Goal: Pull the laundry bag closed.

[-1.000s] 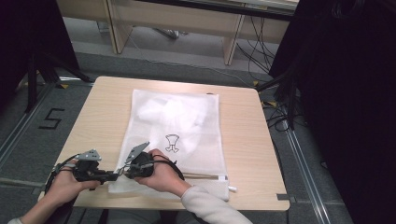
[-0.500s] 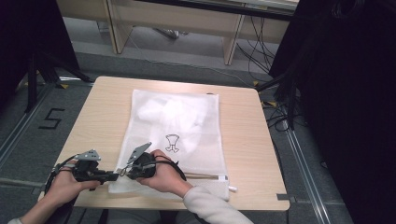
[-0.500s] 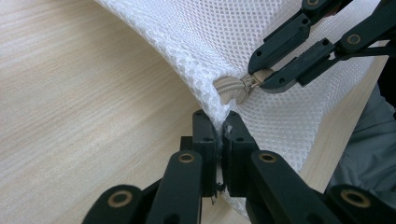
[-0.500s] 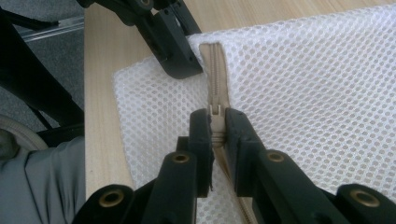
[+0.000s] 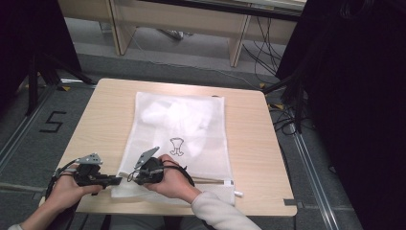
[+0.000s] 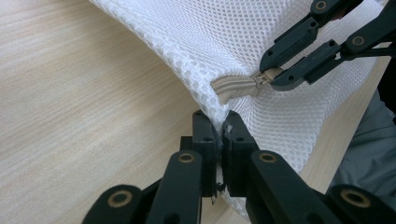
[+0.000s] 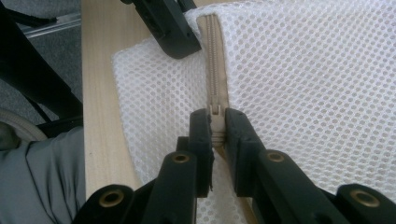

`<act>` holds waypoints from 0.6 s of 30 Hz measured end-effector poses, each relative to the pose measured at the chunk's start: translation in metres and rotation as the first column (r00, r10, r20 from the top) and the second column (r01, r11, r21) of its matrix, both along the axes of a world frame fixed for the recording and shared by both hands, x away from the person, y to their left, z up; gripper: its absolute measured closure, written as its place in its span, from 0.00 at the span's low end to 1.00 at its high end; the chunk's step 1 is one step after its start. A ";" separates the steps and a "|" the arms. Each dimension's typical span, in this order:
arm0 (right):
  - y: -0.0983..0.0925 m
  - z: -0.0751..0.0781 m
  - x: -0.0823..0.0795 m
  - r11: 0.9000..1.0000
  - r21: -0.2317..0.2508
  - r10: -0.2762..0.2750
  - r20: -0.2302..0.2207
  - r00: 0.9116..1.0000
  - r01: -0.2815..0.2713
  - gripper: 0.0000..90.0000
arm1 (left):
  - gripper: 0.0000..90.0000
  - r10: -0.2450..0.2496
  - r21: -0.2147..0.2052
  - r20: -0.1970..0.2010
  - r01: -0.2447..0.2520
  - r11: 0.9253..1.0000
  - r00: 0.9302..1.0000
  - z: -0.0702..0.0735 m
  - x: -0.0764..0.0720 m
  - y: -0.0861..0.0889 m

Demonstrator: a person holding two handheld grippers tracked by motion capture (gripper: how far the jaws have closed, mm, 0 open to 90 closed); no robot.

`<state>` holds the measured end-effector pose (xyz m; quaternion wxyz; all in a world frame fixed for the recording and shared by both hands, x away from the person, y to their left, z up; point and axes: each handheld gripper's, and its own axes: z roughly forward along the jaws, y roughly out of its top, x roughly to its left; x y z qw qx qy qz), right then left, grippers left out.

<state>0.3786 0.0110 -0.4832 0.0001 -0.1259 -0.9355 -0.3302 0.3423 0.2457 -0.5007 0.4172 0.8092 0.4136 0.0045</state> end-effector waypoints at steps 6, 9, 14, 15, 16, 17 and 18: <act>-0.005 0.001 -0.001 1.000 -0.012 -0.023 -0.020 1.000 0.022 0.92 | 0.95 0.020 -0.009 0.010 -0.020 1.000 1.000 -0.001 -0.001 0.000; -0.006 0.001 0.000 1.000 -0.019 -0.020 -0.013 1.000 0.020 0.92 | 0.95 0.011 0.005 0.000 -0.011 1.000 1.000 0.000 0.000 0.001; -0.006 0.001 0.000 1.000 -0.016 -0.019 -0.006 1.000 0.018 0.92 | 0.95 0.009 0.000 -0.004 -0.009 1.000 1.000 0.000 0.000 0.001; -0.006 0.001 0.001 1.000 -0.008 0.003 0.006 1.000 -0.003 0.92 | 0.95 0.008 0.000 -0.005 -0.008 1.000 1.000 0.000 0.000 0.001; -0.006 0.001 0.000 1.000 -0.012 -0.017 -0.011 1.000 0.017 0.92 | 0.95 0.007 0.001 -0.004 -0.007 1.000 1.000 0.000 0.000 0.001; -0.007 0.002 -0.001 1.000 -0.018 -0.015 -0.009 1.000 0.015 0.92 | 0.95 0.008 0.003 -0.004 -0.008 1.000 1.000 0.000 0.000 0.001; -0.007 0.002 -0.001 1.000 -0.021 -0.012 -0.008 1.000 0.012 0.92 | 0.95 0.012 0.004 -0.004 -0.012 1.000 1.000 0.000 0.000 0.001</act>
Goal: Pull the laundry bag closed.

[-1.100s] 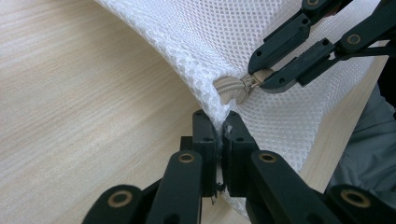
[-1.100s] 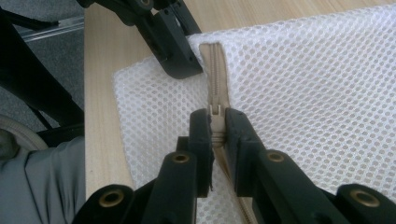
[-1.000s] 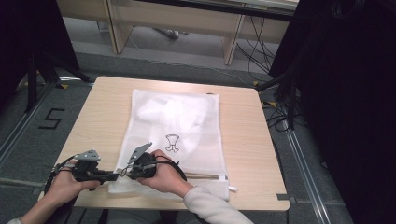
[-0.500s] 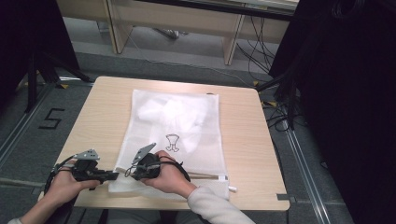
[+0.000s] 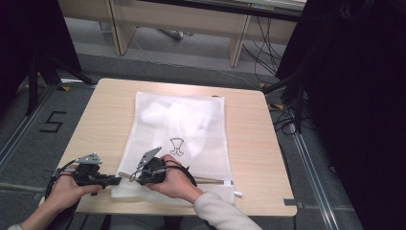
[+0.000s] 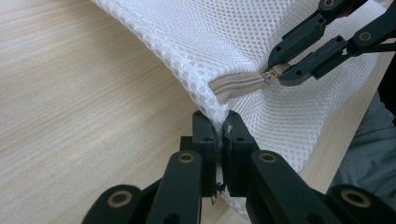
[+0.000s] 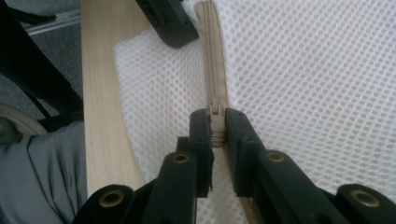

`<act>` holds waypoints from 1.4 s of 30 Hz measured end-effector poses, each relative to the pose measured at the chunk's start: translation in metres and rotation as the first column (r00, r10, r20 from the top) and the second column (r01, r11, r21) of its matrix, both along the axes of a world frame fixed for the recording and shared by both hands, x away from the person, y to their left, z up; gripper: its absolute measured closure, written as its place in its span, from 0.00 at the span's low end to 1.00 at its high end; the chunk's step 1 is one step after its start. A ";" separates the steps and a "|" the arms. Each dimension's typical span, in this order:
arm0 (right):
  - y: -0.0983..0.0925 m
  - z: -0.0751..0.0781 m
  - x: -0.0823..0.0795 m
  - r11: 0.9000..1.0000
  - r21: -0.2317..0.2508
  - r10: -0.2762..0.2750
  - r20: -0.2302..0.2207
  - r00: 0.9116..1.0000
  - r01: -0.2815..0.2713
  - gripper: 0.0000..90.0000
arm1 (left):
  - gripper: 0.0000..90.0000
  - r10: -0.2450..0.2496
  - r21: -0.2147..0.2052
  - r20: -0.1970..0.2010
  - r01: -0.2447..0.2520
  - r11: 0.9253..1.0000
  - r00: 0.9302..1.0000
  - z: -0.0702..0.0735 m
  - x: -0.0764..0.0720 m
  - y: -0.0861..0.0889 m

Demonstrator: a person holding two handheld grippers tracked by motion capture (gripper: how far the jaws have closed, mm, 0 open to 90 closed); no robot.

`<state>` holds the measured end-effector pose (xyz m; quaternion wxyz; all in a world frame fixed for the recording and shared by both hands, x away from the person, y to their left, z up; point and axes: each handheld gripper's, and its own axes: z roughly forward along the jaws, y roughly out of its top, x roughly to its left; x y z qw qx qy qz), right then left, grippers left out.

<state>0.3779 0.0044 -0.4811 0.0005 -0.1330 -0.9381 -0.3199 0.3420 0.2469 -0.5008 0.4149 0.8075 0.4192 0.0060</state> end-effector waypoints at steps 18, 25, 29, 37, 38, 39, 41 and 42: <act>-0.010 0.003 -0.001 1.000 -0.025 -0.010 -0.001 1.000 0.010 0.92 | 0.94 0.011 -0.003 -0.002 -0.011 1.000 1.000 0.000 0.000 0.001; -0.014 0.003 -0.001 1.000 -0.028 -0.013 0.003 1.000 0.013 0.92 | 0.94 0.024 -0.013 0.011 -0.024 1.000 1.000 -0.001 0.000 0.001; -0.015 0.003 -0.001 0.999 -0.033 -0.007 0.007 1.000 0.008 0.92 | 0.94 0.023 -0.012 0.012 -0.023 1.000 1.000 -0.001 0.000 0.000; -0.017 0.003 0.000 1.000 -0.029 0.004 0.018 1.000 -0.004 0.92 | 0.94 0.026 -0.011 0.016 -0.026 1.000 1.000 -0.001 0.000 0.000; -0.018 0.003 0.000 0.999 -0.034 0.004 0.021 1.000 -0.003 0.92 | 0.94 0.028 -0.014 0.014 -0.028 1.000 0.999 -0.001 0.000 0.000; -0.018 0.003 0.000 0.999 -0.035 0.006 0.021 1.000 -0.005 0.92 | 0.94 0.028 -0.015 0.013 -0.028 0.999 1.000 -0.001 0.000 0.000; -0.020 0.004 0.000 0.999 -0.041 0.005 0.021 1.000 -0.004 0.92 | 0.94 0.022 -0.008 0.013 -0.022 1.000 1.000 -0.001 0.001 0.001; -0.021 0.004 0.000 0.999 -0.037 0.003 0.019 1.000 -0.003 0.92 | 0.94 0.023 -0.006 0.013 -0.023 1.000 1.000 -0.001 0.001 0.001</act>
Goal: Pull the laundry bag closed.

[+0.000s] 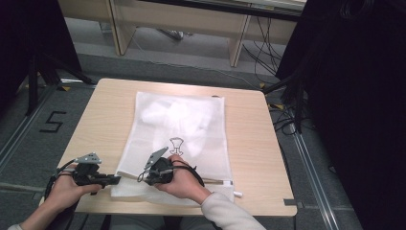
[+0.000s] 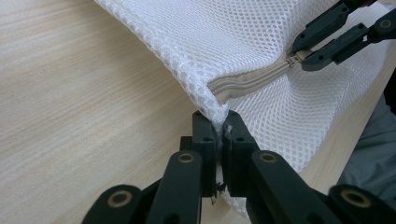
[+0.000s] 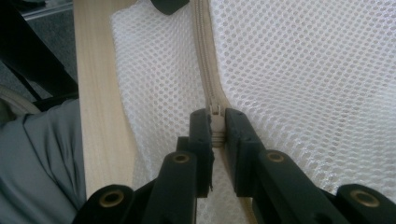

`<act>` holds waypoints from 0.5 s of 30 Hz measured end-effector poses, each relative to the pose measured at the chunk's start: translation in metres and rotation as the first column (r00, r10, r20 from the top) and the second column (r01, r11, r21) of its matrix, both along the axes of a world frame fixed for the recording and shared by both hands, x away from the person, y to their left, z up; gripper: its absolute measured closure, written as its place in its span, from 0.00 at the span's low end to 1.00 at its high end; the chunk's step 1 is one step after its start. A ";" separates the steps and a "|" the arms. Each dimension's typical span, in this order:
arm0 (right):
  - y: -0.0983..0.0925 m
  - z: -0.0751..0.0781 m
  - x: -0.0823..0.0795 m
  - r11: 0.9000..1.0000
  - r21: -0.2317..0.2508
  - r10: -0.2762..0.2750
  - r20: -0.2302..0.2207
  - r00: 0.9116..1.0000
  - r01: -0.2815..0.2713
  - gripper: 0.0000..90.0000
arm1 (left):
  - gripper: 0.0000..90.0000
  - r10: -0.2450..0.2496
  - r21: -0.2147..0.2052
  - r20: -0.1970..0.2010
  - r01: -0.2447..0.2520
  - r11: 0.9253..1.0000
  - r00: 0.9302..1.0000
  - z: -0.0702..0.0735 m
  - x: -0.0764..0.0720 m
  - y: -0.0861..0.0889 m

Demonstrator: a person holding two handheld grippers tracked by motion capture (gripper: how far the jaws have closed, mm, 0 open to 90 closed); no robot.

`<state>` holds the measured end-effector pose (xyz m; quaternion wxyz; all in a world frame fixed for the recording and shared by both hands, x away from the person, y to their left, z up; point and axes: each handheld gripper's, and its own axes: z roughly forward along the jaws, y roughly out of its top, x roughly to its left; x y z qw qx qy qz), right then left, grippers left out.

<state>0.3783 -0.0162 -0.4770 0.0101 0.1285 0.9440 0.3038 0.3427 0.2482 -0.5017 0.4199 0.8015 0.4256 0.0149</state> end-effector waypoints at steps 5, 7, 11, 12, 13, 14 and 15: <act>-0.003 -0.001 -0.001 1.000 -0.001 -0.001 0.003 1.000 0.001 0.92 | 0.94 -0.002 0.018 -0.005 0.002 1.000 1.000 0.002 0.000 0.000; -0.004 0.000 -0.001 1.000 -0.008 -0.007 0.005 1.000 0.007 0.92 | 0.94 -0.003 0.014 -0.009 0.003 1.000 1.000 0.002 0.000 0.001; -0.007 0.001 0.000 1.000 -0.006 -0.009 0.009 1.000 0.009 0.92 | 0.94 0.011 0.000 0.006 -0.011 1.000 1.000 0.000 0.000 0.000; -0.007 0.001 0.000 1.000 -0.007 -0.011 0.002 1.000 0.011 0.92 | 0.94 0.012 0.005 0.007 -0.013 1.000 1.000 0.000 0.000 0.000; -0.008 0.002 0.000 1.000 -0.010 -0.008 0.007 1.000 0.009 0.92 | 0.94 0.011 0.004 0.005 -0.011 1.000 1.000 0.001 0.000 0.000; -0.008 0.001 0.000 1.000 -0.007 -0.009 0.003 1.000 0.009 0.92 | 0.95 0.013 0.004 0.006 -0.013 1.000 1.000 0.001 0.000 0.000; -0.009 0.001 0.000 1.000 -0.009 -0.010 0.006 1.000 0.010 0.92 | 0.95 0.007 0.017 -0.006 -0.007 1.000 1.000 0.002 0.000 0.001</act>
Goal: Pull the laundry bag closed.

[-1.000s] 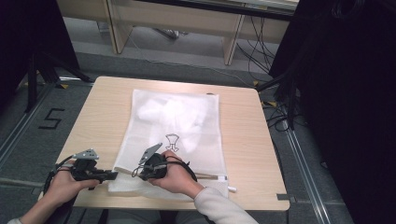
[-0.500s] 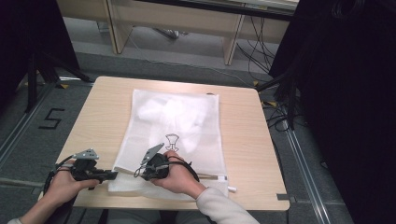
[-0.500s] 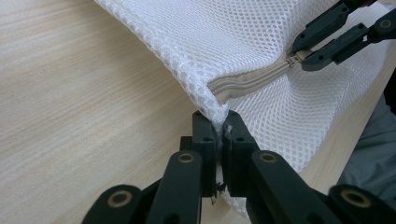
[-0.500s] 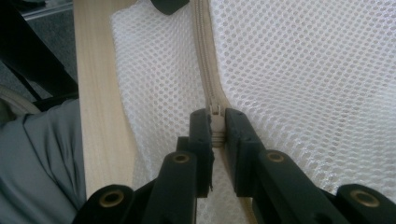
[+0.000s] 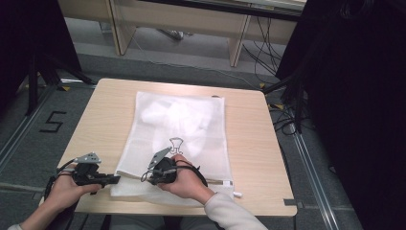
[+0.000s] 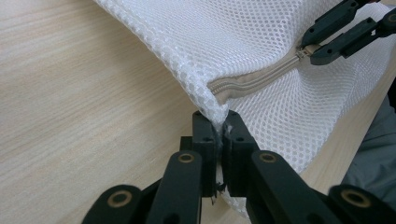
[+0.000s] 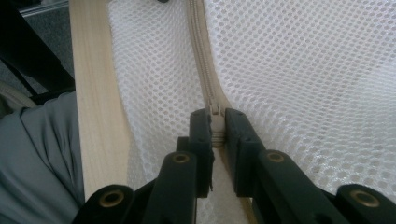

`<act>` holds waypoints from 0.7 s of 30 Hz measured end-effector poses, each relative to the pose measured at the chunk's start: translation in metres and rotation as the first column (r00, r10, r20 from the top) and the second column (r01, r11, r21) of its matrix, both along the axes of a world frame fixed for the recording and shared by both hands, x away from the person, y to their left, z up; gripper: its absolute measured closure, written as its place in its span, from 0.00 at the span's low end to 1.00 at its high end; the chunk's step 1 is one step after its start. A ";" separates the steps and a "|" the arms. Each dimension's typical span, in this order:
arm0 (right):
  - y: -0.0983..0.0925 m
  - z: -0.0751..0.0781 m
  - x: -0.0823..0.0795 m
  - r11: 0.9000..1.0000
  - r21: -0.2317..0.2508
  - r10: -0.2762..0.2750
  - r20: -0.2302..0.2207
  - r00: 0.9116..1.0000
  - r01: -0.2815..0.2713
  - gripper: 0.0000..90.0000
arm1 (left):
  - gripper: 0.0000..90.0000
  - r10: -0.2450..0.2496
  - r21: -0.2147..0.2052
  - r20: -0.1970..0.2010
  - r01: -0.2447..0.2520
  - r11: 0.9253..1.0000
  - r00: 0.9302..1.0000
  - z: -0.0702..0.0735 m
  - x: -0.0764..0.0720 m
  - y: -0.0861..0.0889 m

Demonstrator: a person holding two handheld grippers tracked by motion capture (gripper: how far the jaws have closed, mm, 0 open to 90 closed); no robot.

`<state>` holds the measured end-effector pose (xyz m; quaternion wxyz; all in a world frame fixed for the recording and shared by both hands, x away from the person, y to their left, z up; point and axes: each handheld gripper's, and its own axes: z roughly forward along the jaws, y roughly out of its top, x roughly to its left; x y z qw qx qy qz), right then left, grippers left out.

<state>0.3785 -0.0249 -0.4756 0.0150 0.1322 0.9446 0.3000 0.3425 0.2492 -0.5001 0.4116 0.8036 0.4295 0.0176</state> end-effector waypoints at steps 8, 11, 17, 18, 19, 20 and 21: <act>-0.003 0.002 -0.001 1.000 -0.009 -0.002 0.003 1.000 0.002 0.92 | 0.94 0.007 -0.017 0.004 -0.007 1.000 1.000 -0.001 0.000 -0.001; -0.005 0.001 -0.001 1.000 -0.010 -0.008 0.005 1.000 0.009 0.92 | 0.95 0.008 -0.018 0.004 -0.008 1.000 1.000 -0.002 0.000 -0.001; -0.009 0.002 -0.002 1.000 -0.006 -0.013 -0.002 1.000 0.013 0.92 | 0.94 0.008 -0.020 0.003 -0.008 1.000 1.000 -0.001 0.000 -0.001; -0.009 0.002 -0.002 1.000 -0.006 -0.012 -0.002 1.000 0.012 0.92 | 0.94 0.002 -0.014 0.004 -0.002 1.000 1.000 -0.001 0.000 0.000; -0.009 0.002 -0.002 1.000 -0.007 -0.009 0.002 1.000 0.009 0.92 | 0.95 0.008 -0.017 0.003 -0.008 1.000 1.000 -0.001 0.000 -0.001; -0.009 0.002 -0.001 1.000 -0.010 -0.009 0.002 1.000 0.009 0.92 | 0.94 -0.003 -0.014 -0.011 0.003 1.000 1.000 -0.001 0.001 0.000; -0.009 0.002 -0.001 1.000 -0.008 -0.009 0.002 1.000 0.009 0.92 | 0.95 -0.004 -0.011 -0.014 0.004 1.000 1.000 -0.001 0.001 0.000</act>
